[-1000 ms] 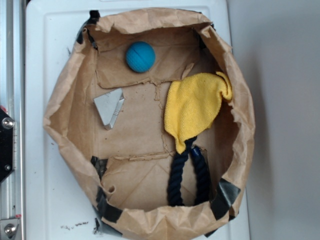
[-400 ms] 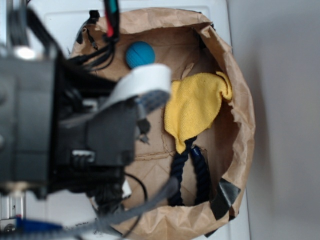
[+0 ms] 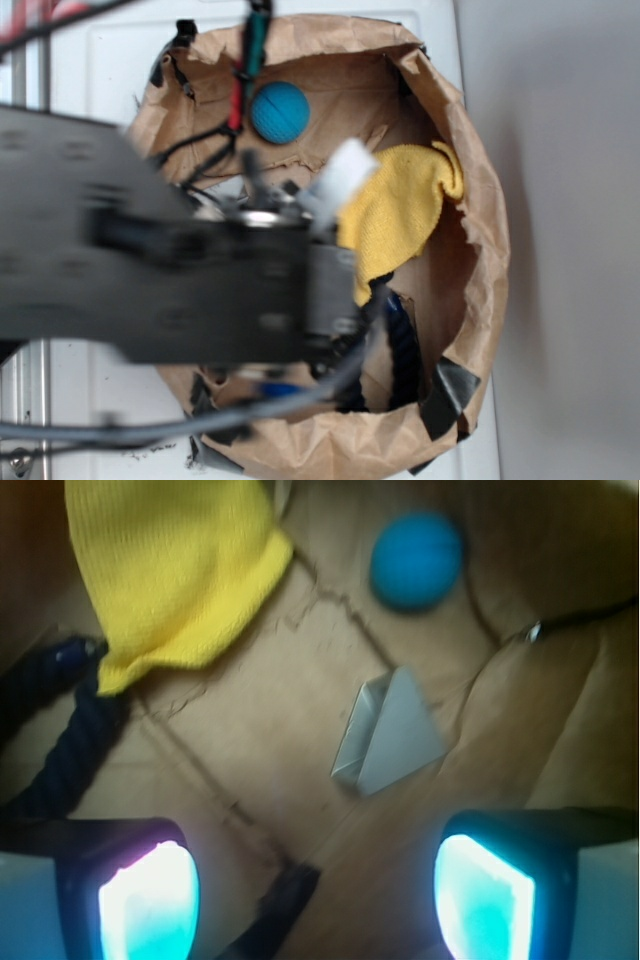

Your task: Grab the blue rope.

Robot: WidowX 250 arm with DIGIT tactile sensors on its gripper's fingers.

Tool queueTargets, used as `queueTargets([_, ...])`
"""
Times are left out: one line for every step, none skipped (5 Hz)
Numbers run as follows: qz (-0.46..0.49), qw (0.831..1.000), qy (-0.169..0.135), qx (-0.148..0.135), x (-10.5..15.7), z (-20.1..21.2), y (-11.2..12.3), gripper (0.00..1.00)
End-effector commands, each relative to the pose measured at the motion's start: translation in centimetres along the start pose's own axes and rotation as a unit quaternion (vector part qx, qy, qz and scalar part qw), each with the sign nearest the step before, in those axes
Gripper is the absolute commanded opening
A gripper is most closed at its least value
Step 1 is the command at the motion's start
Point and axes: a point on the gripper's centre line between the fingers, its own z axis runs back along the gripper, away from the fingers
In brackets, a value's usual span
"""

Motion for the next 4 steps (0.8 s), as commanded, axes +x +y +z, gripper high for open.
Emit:
queueTargets([0.009,1.000,-0.013,-0.014,0.6,1.4,0.7,1.00])
queueTargets([0.009,1.000,-0.013,-0.014,0.6,1.4,0.7,1.00])
queueTargets([0.009,1.000,-0.013,-0.014,0.6,1.4,0.7,1.00])
queueTargets([0.018,0.998,-0.010,-0.060,0.0,-0.9,-1.7,1.00])
